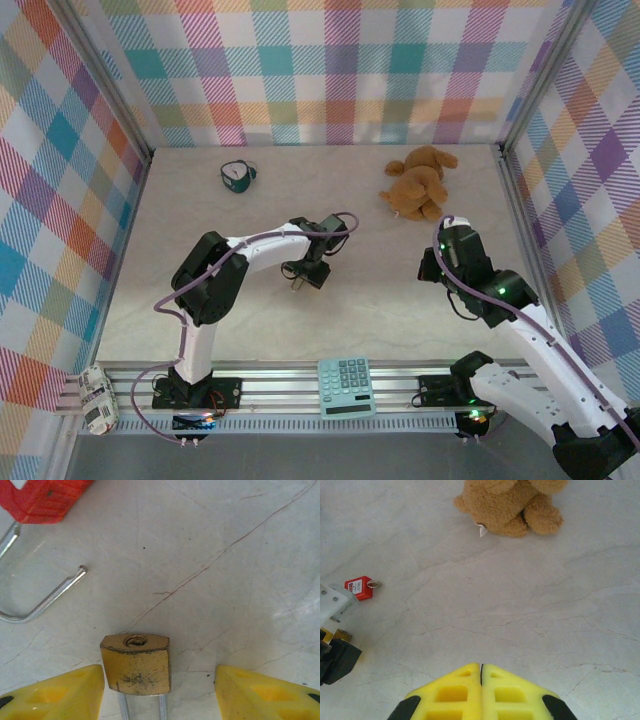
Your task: Unlock with the key
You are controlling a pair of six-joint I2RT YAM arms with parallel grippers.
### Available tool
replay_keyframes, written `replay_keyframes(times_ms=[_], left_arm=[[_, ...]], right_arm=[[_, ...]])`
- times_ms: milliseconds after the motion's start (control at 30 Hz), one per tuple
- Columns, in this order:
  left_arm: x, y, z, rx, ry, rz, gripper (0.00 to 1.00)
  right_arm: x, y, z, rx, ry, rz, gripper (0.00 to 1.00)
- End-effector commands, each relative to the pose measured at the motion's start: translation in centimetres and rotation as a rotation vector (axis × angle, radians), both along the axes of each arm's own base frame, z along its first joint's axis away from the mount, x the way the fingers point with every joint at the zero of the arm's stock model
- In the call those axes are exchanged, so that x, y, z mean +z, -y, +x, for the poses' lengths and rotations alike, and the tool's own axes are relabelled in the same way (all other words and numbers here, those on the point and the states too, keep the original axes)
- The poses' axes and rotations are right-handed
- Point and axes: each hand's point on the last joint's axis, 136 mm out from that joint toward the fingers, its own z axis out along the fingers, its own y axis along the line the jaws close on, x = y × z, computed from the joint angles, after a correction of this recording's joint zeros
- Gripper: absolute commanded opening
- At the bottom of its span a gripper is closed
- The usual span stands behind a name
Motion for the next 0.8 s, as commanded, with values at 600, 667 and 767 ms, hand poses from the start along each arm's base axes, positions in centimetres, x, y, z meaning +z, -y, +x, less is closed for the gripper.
replay_keyframes(times_ms=[600, 667, 767], left_arm=[[-2.1, 0.5, -1.2, 0.05, -0.091, -0.174, 0.32], [-0.9, 1.9, -1.6, 0.053, -0.105, -0.272, 0.32], [0.7, 4.2, -2.5, 0.051, -0.143, -0.421, 0.32]], right_arm=[[1.2, -0.1, 0.2, 0.007, 0.029, 0.011, 0.0], [1.1, -0.1, 0.2, 0.008, 0.027, 0.013, 0.0], [1.1, -0.2, 0.2, 0.01, 0.026, 0.015, 0.0]])
